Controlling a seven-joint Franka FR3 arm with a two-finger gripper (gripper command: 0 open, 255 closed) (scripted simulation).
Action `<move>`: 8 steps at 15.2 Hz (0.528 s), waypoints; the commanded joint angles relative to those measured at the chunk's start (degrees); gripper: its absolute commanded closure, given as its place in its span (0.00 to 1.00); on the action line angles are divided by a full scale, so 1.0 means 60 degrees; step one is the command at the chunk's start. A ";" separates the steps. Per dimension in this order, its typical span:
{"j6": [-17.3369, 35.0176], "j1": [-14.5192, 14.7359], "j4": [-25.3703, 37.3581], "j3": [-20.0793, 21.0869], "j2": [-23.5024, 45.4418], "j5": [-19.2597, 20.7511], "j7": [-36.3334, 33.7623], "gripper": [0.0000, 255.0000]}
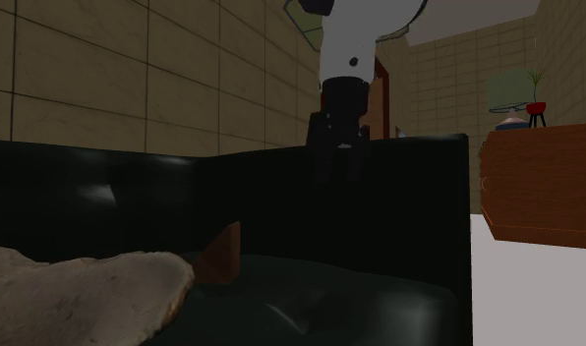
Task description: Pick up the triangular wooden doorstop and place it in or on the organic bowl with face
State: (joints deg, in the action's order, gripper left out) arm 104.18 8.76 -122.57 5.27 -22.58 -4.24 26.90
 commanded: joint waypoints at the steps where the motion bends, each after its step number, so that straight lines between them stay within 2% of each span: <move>1: 0.0203 0.0235 0.0432 0.0117 0.0680 -0.0029 0.0519 0.00; 8: 0.0315 0.0958 0.2128 0.0660 0.2670 -0.0018 0.2124 0.00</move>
State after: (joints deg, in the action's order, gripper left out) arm 106.03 13.92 -111.23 8.78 -8.20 -4.40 38.04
